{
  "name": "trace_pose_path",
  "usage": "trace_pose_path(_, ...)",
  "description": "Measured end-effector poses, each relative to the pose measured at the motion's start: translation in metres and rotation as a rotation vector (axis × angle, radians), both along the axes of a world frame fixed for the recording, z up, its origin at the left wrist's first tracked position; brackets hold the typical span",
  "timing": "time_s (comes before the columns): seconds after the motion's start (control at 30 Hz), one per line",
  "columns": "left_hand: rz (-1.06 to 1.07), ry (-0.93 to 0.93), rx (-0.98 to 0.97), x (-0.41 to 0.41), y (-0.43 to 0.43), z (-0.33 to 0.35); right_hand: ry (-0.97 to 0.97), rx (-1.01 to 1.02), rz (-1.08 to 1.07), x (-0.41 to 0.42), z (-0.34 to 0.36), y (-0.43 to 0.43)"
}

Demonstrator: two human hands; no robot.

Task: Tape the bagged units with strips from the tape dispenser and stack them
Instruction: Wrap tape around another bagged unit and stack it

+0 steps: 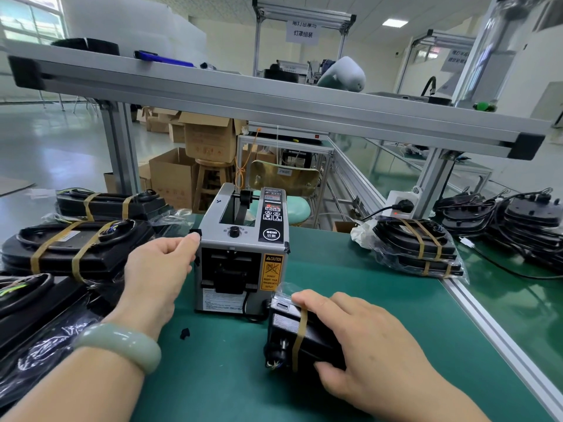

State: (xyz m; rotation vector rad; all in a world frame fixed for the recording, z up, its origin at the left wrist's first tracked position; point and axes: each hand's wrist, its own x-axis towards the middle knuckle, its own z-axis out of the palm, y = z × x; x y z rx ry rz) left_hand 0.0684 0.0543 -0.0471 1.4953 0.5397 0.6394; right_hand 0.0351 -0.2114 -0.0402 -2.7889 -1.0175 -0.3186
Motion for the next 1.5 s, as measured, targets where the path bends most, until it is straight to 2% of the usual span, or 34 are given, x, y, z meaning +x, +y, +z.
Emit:
trace_pose_path(0.13,0.007,0.044,-0.040,-0.002,0.004,0.002,-0.004,-0.002,0.002,0.000,-0.001,0.000)
trace_pose_path(0.27,0.015,0.081,-0.186,-0.011,0.001,-0.003,0.002,0.005,0.001,0.001,0.000,0.000)
trace_pose_path(0.43,-0.169,0.228,-0.240,-0.020,-0.022,-0.019,0.002,-0.007,0.001,0.002,0.001,0.000)
trace_pose_path(0.53,-0.185,0.266,-0.248,-0.017,-0.029,-0.016,-0.001,-0.012,-0.003,0.002,0.002,0.000)
trace_pose_path(0.83,-0.180,0.265,-0.397,-0.004,-0.040,-0.006,-0.004,-0.019,-0.007,0.001,0.001,0.001)
trace_pose_path(1.27,0.024,0.208,-0.311,0.003,-0.056,-0.009,-0.009,-0.008,-0.010,0.000,0.000,0.000)
trace_pose_path(1.5,-0.158,0.247,-0.463,-0.004,-0.048,-0.012,-0.010,-0.006,-0.009,0.001,-0.001,0.000)
